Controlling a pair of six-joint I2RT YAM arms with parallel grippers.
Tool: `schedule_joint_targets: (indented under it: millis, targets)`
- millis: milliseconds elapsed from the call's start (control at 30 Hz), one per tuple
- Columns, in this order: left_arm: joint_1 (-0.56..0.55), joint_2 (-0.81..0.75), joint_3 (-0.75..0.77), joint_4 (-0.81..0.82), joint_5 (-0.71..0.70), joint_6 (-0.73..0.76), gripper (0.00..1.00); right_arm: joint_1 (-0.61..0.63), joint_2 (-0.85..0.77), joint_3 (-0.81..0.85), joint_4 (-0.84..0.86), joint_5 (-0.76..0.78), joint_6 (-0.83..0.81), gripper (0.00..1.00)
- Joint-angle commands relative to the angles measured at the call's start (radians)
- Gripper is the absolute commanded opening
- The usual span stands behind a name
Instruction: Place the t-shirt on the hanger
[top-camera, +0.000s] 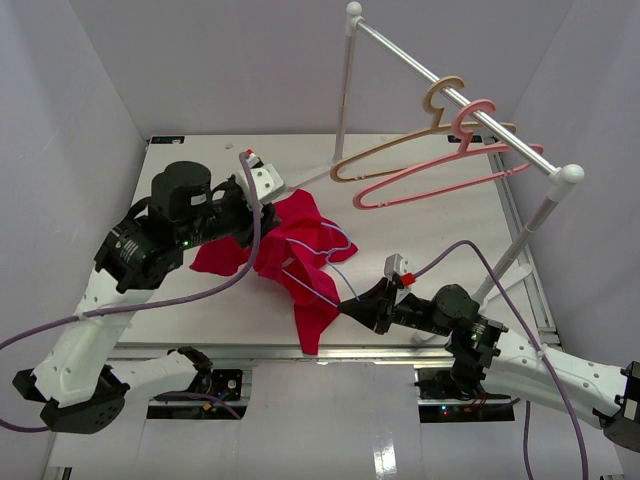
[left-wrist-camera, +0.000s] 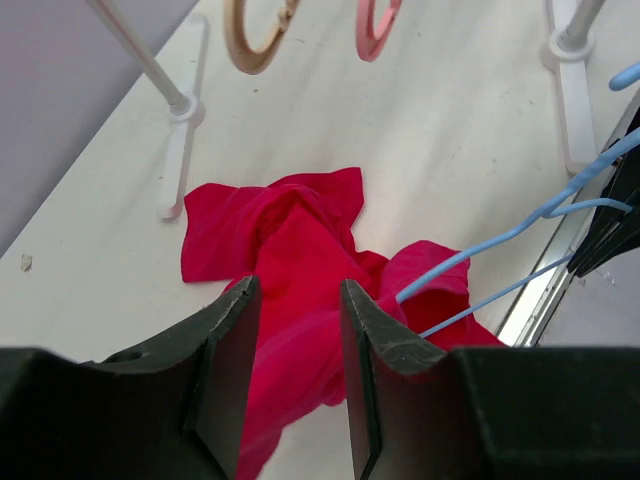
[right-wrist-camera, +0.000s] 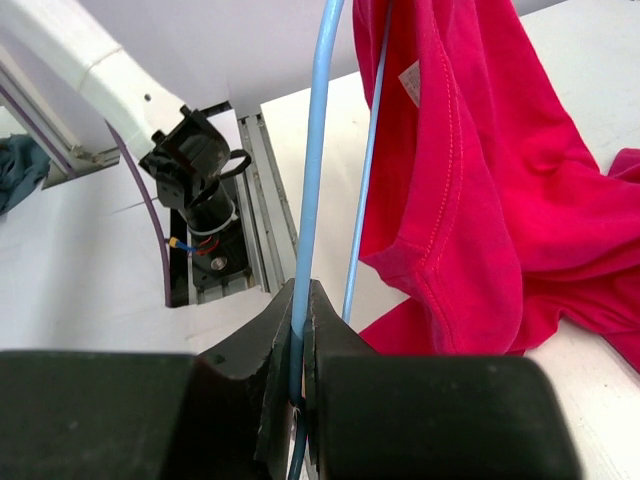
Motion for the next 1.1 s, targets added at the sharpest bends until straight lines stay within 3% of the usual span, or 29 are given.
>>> schedule_joint_targets:
  millis: [0,133,233,367,633,833,1067]
  targets:
    - [-0.011,-0.001,0.071,-0.114,0.178,0.197,0.46,0.008,-0.026,-0.013,0.141,-0.036,-0.023,0.08]
    - [-0.012,-0.009,0.063,-0.189,0.272,0.319,0.45,0.006,-0.032,-0.016,0.129,-0.046,-0.032,0.08]
    - [-0.025,-0.007,0.066,-0.238,0.254,0.337,0.40,0.008,-0.051,-0.010,0.099,-0.039,-0.042,0.08]
    - [-0.028,-0.009,0.095,-0.248,0.296,0.341,0.44,0.006,-0.074,-0.001,0.052,-0.038,-0.057,0.08]
    - [-0.028,0.009,0.023,-0.259,0.198,0.404,0.49,0.008,-0.112,-0.001,0.019,-0.024,-0.055,0.08]
    - [-0.045,0.014,-0.025,-0.226,0.059,0.441,0.54,0.006,-0.088,0.003,0.024,-0.043,-0.044,0.08]
    - [-0.061,0.037,-0.100,-0.212,-0.005,0.467,0.55,0.008,-0.037,-0.002,0.070,-0.058,-0.044,0.08]
